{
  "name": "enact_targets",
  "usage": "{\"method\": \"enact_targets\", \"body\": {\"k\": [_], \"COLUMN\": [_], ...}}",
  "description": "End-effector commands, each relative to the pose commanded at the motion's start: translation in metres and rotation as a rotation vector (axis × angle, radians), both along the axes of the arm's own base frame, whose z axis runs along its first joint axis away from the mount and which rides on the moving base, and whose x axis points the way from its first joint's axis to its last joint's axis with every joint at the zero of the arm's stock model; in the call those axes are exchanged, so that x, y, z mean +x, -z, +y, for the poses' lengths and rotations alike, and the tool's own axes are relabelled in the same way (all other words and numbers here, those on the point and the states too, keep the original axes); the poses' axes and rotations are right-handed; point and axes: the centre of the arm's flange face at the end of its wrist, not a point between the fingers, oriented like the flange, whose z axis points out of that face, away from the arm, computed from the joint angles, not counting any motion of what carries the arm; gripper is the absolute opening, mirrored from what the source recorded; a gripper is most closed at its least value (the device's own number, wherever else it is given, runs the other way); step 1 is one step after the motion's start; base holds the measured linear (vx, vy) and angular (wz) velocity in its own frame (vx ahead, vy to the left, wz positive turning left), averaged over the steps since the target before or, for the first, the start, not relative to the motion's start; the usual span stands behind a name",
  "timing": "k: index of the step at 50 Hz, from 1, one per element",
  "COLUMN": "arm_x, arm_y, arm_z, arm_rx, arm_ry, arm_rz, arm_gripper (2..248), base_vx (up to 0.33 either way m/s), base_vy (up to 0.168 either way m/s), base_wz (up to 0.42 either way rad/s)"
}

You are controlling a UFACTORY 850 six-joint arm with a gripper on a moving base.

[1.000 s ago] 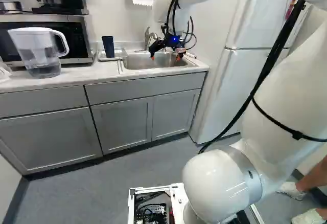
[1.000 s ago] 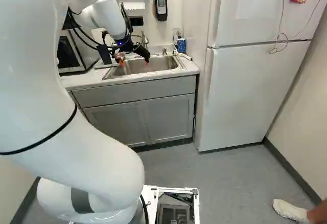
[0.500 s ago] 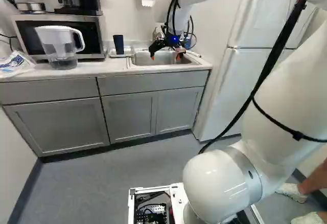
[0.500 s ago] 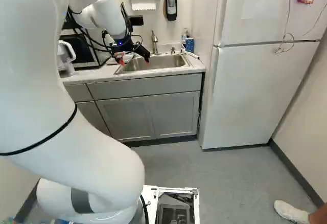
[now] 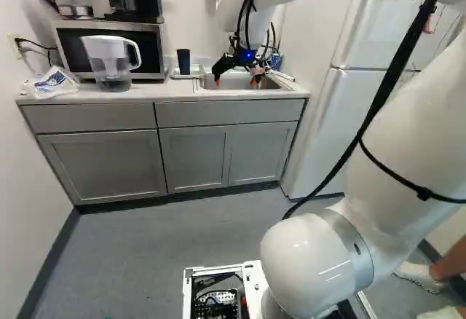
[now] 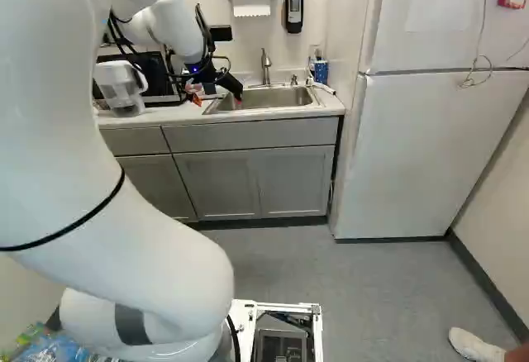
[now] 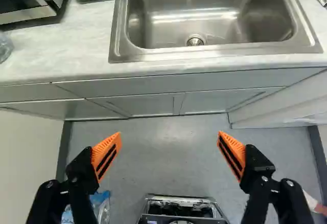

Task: Rinse the cup and place it in the tray

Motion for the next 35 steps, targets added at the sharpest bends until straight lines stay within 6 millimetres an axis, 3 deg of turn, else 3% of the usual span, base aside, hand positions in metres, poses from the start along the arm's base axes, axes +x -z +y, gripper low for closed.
{"method": "enact_targets", "body": {"k": [35], "arm_x": [0.0], "arm_y": [0.0], "arm_z": [0.0], "arm_rx": [0.0], "arm_ry": [0.0], "arm_rz": [0.0], "arm_gripper": [247], "base_vx": [-0.004], "base_vy": [0.0], "base_wz": [0.002]}}
